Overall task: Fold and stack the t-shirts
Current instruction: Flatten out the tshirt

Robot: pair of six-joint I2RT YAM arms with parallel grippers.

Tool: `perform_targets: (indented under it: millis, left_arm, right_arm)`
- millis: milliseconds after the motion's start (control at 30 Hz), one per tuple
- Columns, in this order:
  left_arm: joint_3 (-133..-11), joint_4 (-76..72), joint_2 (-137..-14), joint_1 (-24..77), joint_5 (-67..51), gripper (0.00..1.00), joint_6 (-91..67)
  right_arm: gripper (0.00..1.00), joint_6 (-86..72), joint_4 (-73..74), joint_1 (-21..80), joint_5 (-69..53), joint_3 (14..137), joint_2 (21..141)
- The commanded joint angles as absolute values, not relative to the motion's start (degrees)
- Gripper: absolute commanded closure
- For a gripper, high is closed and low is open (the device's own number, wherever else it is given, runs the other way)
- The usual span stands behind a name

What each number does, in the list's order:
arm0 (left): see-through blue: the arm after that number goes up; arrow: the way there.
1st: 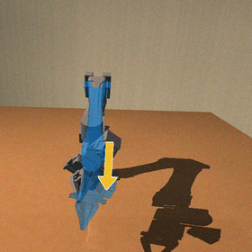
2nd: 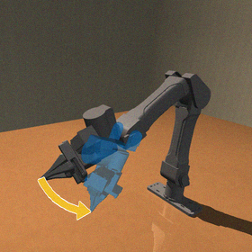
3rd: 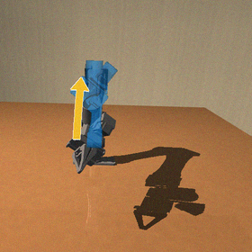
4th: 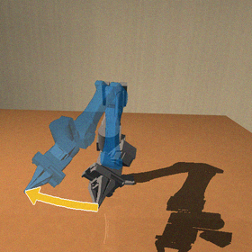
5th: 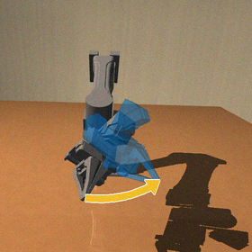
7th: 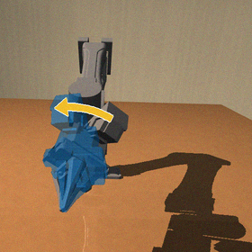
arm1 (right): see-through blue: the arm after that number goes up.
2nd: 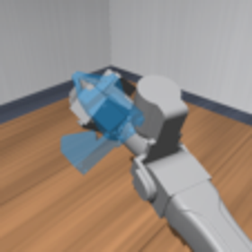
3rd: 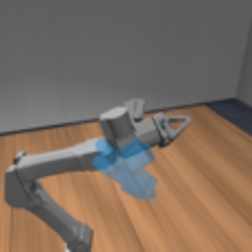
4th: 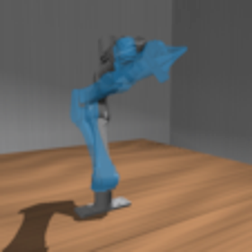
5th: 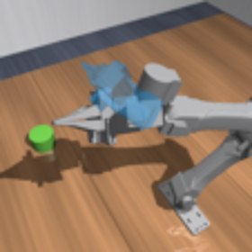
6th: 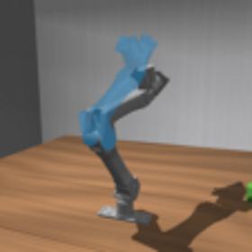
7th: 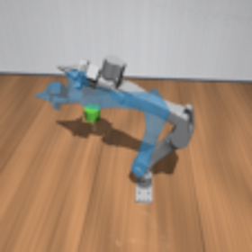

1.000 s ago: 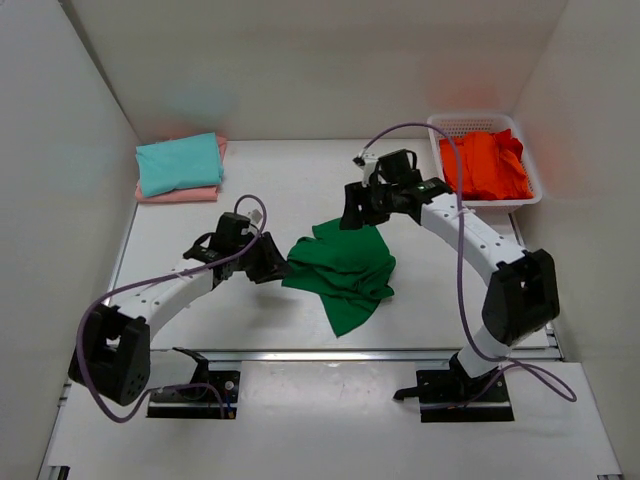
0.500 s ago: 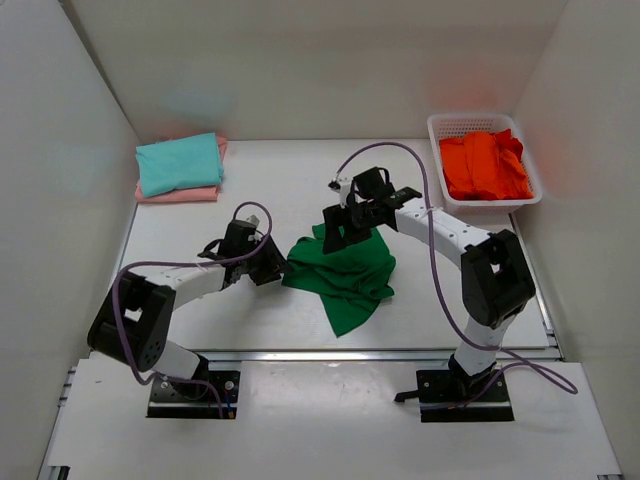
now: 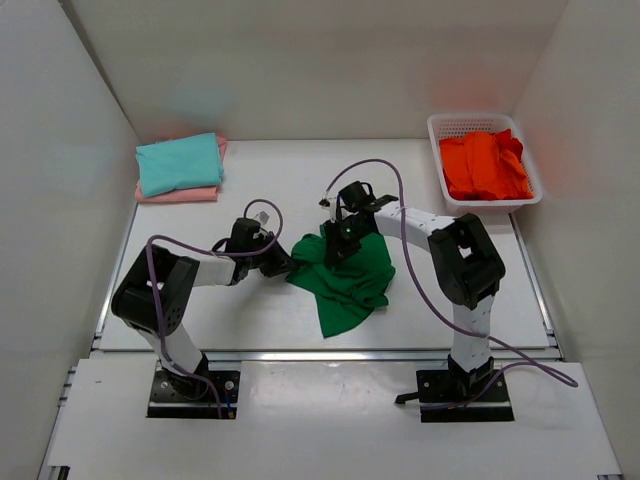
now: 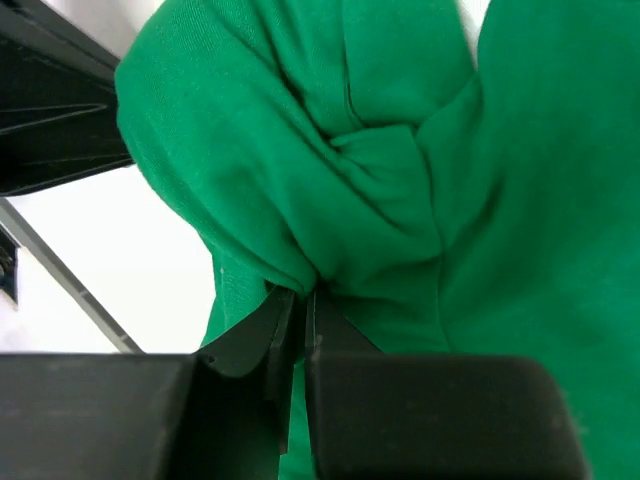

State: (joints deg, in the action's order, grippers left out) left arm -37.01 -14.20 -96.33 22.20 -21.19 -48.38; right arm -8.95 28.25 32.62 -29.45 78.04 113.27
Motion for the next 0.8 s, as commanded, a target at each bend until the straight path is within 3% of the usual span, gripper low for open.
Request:
perform_targets:
  millis: [0, 133, 367, 500, 767]
  left_arm:
    - [-37.71, -14.52, -92.21, 19.52, -25.23, 1.00, -50.00]
    - [-41.47, -2.86, -81.59, 16.00, -23.65, 1.00, -48.97]
    - [-65.27, 19.41, -71.46, 11.34, -15.12, 1.00, -40.87]
    - [-76.25, 25.82, -69.96, 7.47, -14.07, 1.00, -39.04]
    - [-104.74, 39.98, -77.51, 4.49, -6.15, 1.00, -31.82]
  right_arm:
    - [1.00, -9.59, 31.62, 31.03, -29.01, 82.43, 110.14]
    - [1.00, -10.89, 33.32, 26.65, -31.19, 83.58, 102.85]
    - [1.00, -18.45, 27.78, 13.29, -33.05, 82.00, 83.42]
    - [1.00, -19.51, 27.59, 5.38, -33.30, 84.98, 77.36]
    - [1.00, -17.57, 30.76, 2.11, -31.82, 84.21, 69.44]
